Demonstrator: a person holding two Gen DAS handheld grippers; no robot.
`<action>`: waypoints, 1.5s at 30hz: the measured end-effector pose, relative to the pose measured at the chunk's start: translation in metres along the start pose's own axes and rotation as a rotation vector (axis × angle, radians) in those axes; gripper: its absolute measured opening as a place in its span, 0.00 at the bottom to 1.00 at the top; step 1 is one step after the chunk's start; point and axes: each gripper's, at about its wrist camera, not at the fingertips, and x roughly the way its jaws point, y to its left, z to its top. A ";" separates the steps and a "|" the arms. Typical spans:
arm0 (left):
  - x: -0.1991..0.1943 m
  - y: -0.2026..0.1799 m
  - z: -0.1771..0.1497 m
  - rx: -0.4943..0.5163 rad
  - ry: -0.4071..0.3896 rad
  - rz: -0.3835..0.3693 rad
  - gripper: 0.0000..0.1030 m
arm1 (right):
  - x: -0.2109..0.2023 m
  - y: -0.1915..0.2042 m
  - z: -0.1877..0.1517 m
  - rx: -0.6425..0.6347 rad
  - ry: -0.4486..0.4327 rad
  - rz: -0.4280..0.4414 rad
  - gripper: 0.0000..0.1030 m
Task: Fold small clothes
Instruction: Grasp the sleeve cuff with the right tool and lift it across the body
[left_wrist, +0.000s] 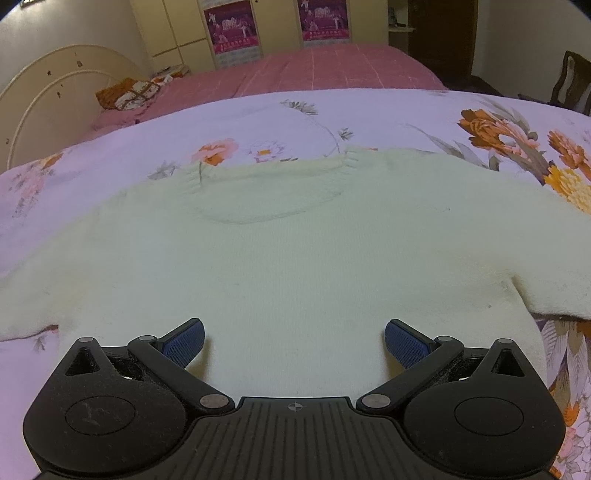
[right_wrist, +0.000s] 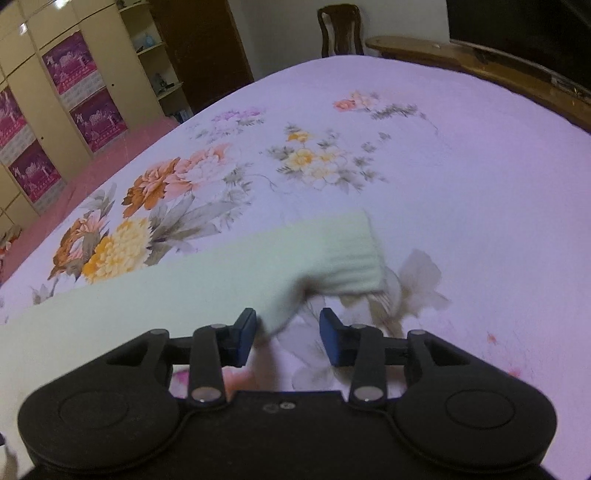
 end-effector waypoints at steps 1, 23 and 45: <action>0.001 0.001 0.000 -0.004 0.002 -0.004 1.00 | 0.002 -0.002 -0.001 0.009 0.008 0.003 0.37; -0.016 0.071 -0.001 -0.075 -0.095 -0.100 1.00 | -0.014 0.092 0.009 -0.132 -0.162 0.211 0.07; 0.004 0.208 -0.019 -0.219 -0.090 -0.251 1.00 | -0.029 0.364 -0.153 -0.569 0.109 0.619 0.21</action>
